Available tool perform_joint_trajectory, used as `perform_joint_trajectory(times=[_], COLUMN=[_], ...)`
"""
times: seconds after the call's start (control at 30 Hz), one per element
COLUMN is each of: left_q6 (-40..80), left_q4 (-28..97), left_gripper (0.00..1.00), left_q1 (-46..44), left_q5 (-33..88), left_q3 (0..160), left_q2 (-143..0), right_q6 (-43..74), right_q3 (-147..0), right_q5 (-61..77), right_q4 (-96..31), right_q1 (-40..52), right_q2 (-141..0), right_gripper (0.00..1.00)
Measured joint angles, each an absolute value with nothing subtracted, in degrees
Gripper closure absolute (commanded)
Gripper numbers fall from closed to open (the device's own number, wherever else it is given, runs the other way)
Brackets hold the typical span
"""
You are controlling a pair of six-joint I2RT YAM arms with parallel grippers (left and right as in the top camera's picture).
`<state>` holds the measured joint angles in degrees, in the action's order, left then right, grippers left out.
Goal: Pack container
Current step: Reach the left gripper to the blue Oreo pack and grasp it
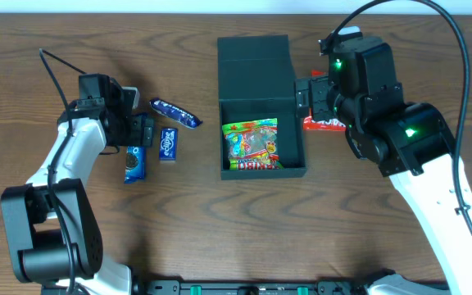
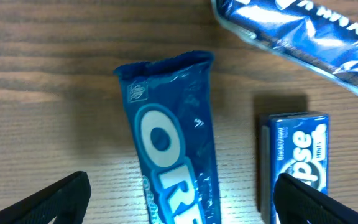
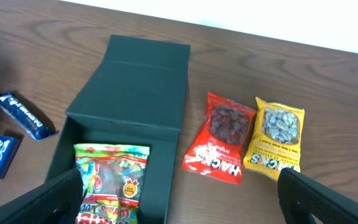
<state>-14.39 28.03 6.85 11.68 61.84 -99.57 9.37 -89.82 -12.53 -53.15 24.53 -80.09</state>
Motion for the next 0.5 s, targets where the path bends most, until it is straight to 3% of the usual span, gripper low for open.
perform_joint_trajectory(times=[0.23,0.5], left_q6=[-13.52,-13.04], left_q4=[28.08,28.03], left_gripper=[0.00,0.41], left_q1=[6.85,6.85], left_q5=[10.83,10.24], left_q3=[61.84,61.84], left_q2=[-103.35,-105.60], right_q6=[9.37,9.37], right_q3=[-89.82,-89.82], right_q5=[-12.60,-12.69], right_q4=[-52.36,-52.31], right_q1=[24.56,24.53], right_q2=[-80.09,-80.09], right_gripper=[0.01,0.01])
